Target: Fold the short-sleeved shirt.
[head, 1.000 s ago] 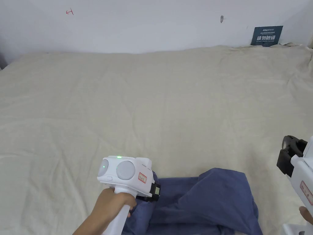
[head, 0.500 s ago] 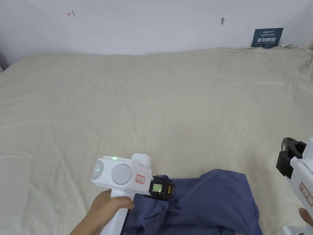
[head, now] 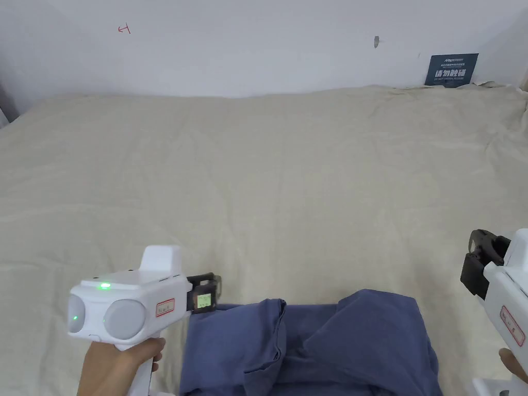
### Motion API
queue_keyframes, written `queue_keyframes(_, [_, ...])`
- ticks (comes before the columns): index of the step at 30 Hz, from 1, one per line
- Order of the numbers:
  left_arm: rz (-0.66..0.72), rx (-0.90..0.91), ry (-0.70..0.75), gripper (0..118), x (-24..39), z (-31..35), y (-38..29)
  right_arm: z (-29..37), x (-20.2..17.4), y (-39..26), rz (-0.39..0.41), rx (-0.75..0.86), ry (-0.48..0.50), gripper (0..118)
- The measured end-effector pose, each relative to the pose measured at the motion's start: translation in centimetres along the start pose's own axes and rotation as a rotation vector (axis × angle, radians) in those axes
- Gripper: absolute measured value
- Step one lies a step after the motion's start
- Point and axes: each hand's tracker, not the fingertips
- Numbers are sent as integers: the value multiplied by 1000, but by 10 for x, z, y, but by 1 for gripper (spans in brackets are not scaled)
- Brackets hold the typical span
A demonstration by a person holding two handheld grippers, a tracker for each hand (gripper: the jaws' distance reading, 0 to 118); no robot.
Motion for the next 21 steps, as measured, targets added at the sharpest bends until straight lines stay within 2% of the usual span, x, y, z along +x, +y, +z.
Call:
queue_keyframes(3, [10, 43, 21, 20, -6, 3, -9, 0, 0, 0, -1, 2, 0, 1])
queue_keyframes(5, [17, 35, 13, 4, -12, -1, -15, 0, 1, 0, -2, 1, -2, 1])
queue_keyframes(6, [29, 26, 1, 0, -13, -3, -19, 0, 1, 0, -2, 0, -3, 1])
queue_keyframes(19, [121, -108, -82, 0, 12, -65, -83, 2, 7, -3, -6, -10, -15, 1])
queue_keyframes(21, [96, -117, -91, 0, 25, -72, -90, 2, 9, -3, -9, -12, -17, 1])
